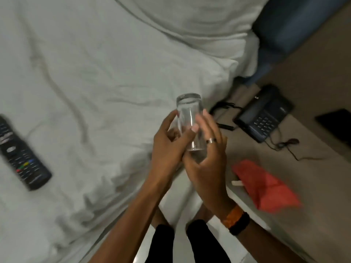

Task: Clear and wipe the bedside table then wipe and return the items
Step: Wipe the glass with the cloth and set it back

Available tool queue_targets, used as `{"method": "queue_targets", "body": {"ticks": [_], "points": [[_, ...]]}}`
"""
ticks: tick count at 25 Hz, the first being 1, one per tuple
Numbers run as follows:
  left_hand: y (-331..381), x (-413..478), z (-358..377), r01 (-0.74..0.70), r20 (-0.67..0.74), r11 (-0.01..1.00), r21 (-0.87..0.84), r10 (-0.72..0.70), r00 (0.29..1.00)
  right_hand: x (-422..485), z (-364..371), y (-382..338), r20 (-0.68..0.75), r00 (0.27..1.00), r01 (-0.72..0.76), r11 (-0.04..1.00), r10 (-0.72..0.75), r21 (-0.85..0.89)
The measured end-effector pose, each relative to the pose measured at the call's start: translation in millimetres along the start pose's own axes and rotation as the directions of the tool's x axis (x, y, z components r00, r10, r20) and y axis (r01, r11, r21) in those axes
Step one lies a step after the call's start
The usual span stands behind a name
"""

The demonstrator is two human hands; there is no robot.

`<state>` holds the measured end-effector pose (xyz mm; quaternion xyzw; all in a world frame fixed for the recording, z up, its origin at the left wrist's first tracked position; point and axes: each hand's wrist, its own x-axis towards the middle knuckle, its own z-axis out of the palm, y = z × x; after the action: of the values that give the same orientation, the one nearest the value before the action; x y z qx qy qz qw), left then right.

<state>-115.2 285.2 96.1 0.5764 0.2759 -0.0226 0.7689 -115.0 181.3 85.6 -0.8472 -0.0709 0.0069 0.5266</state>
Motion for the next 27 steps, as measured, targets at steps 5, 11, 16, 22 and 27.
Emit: {"method": "queue_targets", "body": {"ticks": [5, 11, 16, 22, 27], "points": [[-83, 16, 84, 0.237, 0.281, 0.964, 0.118, -0.262, 0.923, -45, -108, 124, -0.011, 0.985, -0.173, 0.985, 0.174, 0.01], [-174, 27, 120, 0.433, 0.364, 0.89, 0.14, -0.453, 0.814, -71, -174, 295, 0.277, 0.909, 0.089, 0.503, 0.313, -0.86], [-198, 40, 133, 0.481, 0.438, 0.858, 0.18, -0.507, 0.742, -34, -159, 297, -0.291, 0.886, -0.464, 0.71, 0.362, -0.53], [-192, 54, 172, 0.391, 0.35, 0.869, 0.302, -0.483, 0.803, -26, -144, 217, 0.165, 0.743, -0.645, 0.63, 0.648, 0.431], [-200, 26, 180, 0.297, 0.325, 0.855, 0.425, -0.45, 0.832, -5, -145, 224, -0.048, 0.653, -0.619, 0.569, 0.756, 0.541]]}}
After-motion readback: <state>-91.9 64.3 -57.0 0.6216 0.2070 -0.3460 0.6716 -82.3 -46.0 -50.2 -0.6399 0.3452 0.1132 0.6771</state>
